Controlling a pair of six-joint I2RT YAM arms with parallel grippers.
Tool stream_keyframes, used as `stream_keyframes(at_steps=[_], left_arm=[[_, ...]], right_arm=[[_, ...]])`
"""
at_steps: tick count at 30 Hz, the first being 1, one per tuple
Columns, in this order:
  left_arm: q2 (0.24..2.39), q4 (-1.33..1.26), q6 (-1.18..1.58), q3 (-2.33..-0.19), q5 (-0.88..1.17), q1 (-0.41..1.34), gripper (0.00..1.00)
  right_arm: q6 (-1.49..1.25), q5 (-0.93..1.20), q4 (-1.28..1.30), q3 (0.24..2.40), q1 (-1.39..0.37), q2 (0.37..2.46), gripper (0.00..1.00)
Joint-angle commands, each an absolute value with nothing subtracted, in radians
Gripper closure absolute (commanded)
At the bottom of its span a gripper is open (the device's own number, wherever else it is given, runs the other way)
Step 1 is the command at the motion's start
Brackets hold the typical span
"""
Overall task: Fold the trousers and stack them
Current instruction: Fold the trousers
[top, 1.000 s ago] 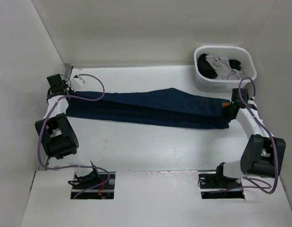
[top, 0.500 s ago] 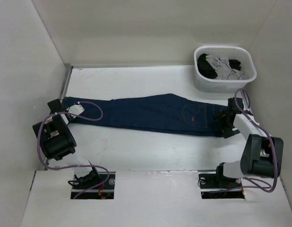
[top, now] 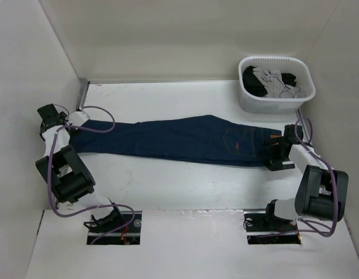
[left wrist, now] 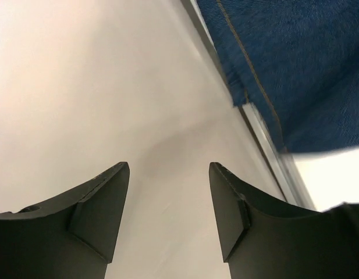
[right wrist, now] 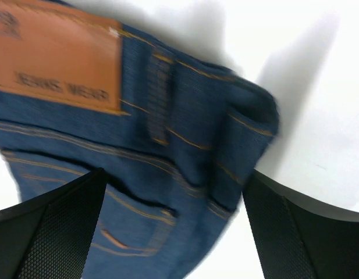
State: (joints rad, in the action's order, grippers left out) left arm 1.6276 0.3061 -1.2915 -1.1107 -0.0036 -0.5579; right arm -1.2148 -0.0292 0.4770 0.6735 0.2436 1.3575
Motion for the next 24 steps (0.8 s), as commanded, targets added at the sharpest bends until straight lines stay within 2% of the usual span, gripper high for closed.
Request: stream_keyframes(at_steps=[1, 2, 5, 8, 10, 13, 15, 24], left_arm=[[1.575, 0.651, -1.258, -1.253, 0.109, -0.574, 0.45], [1.58, 0.74, -1.262, -1.287, 0.127, -0.579, 0.45], [1.598, 0.85, -1.252, -1.356, 0.159, -0.607, 0.45], [1.637, 0.743, -1.18, -1.351, 0.17, -0.607, 0.43], [1.693, 0.655, -1.119, -1.344, 0.161, -0.578, 0.43], [1.814, 0.615, -1.016, -1.396, 0.141, -0.515, 0.46], [1.871, 0.623, -0.967, -1.436, 0.14, -0.49, 0.49], [1.94, 0.641, -0.836, -1.52, 0.202, -0.406, 0.51]], right_arm=[[-1.239, -0.064, 0.362, 0.644, 0.269, 1.477, 0.02], [-1.244, -0.06, 0.353, 0.646, 0.275, 1.491, 0.06], [-1.258, -0.052, 0.338, 0.646, 0.286, 1.503, 0.28], [-1.24, -0.06, 0.333, 0.644, 0.307, 1.505, 0.54], [-1.22, -0.069, 0.337, 0.65, 0.329, 1.505, 0.77], [-1.143, -0.112, 0.366, 0.695, 0.367, 1.5, 0.94], [-1.08, -0.133, 0.402, 0.739, 0.387, 1.515, 1.0], [-0.968, -0.199, 0.459, 0.831, 0.321, 1.54, 1.0]])
